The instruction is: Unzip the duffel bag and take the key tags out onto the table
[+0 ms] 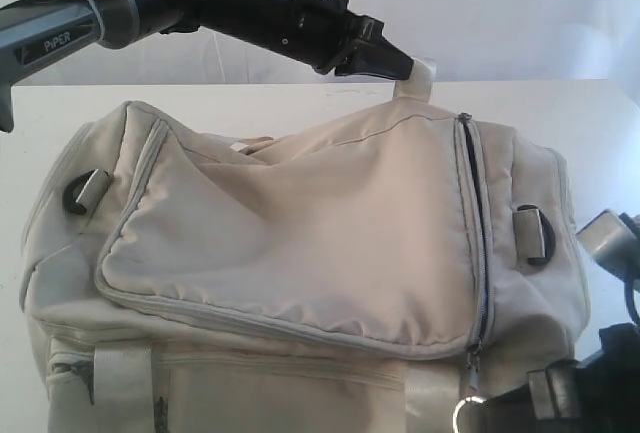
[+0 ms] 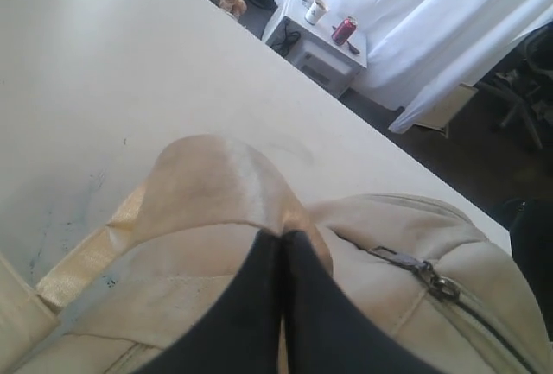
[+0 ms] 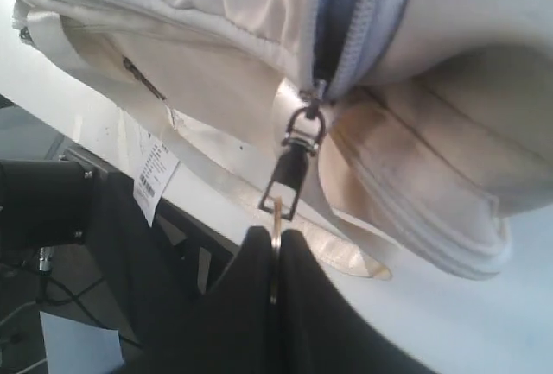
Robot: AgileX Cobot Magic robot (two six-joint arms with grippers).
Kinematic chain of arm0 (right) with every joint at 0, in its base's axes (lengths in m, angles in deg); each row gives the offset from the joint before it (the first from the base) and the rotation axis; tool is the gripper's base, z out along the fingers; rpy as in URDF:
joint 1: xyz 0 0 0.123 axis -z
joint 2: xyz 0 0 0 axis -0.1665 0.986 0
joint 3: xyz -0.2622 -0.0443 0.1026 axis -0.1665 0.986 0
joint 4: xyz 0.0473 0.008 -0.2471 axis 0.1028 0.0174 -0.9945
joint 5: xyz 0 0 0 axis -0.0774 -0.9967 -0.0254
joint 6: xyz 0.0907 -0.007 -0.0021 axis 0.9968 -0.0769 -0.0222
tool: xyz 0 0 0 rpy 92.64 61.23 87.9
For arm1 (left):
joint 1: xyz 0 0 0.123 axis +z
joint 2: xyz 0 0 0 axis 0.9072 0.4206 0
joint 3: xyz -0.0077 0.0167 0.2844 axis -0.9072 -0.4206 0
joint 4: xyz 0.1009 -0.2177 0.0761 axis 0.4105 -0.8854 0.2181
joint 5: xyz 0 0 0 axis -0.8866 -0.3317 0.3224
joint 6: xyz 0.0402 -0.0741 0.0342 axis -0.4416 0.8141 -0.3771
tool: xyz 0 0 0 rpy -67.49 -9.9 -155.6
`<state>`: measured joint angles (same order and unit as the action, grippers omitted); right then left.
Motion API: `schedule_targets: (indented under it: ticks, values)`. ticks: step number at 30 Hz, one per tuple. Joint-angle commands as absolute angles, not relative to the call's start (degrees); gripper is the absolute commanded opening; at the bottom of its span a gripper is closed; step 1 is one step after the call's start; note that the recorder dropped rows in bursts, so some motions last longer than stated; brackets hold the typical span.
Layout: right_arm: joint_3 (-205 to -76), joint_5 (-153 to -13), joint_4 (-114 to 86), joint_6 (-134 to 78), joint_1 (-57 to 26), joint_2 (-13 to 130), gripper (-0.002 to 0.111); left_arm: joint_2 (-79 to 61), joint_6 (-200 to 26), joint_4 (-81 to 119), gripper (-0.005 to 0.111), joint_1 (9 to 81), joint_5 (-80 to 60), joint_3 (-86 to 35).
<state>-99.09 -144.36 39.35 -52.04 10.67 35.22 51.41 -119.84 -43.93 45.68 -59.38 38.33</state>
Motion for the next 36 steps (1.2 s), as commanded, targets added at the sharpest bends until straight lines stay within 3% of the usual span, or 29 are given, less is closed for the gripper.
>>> schedule_targets:
  ticks: [1, 8, 14, 17, 24, 31, 36]
  values:
    - [-96.07, -143.95, 42.86, -53.21, 6.56, 34.79, 0.000, 50.00, -119.54, -46.67, 0.000, 46.19, -58.14, 38.66]
    - [-95.51, -135.35, 42.86, -52.53, 4.27, 37.23, 0.000, 49.45, -121.01, -45.93, 0.001, 46.19, -58.11, 38.66]
    - [-95.51, -135.22, 42.86, -52.53, 4.27, 39.81, 0.006, 45.86, -121.01, -38.45, 0.042, 46.89, -60.35, 38.66]
    - [-95.61, -135.36, 42.86, -52.53, 4.27, 39.81, 0.016, 44.47, -120.26, -37.30, 0.050, 48.04, -64.53, 38.66]
    - [-95.61, -137.87, 42.76, -53.04, 4.27, 39.81, 0.033, 42.51, -115.77, -30.91, 0.051, 50.93, -79.31, 38.66]
    - [-98.58, -145.80, 36.29, -54.02, 4.27, 39.81, 0.056, 39.55, -112.17, -27.22, 0.051, 51.98, -80.12, 34.85]
    - [-101.81, -149.91, 33.03, -52.59, 4.27, 39.81, 0.060, 33.70, -112.43, -24.65, 0.051, 51.83, -80.12, 27.17]
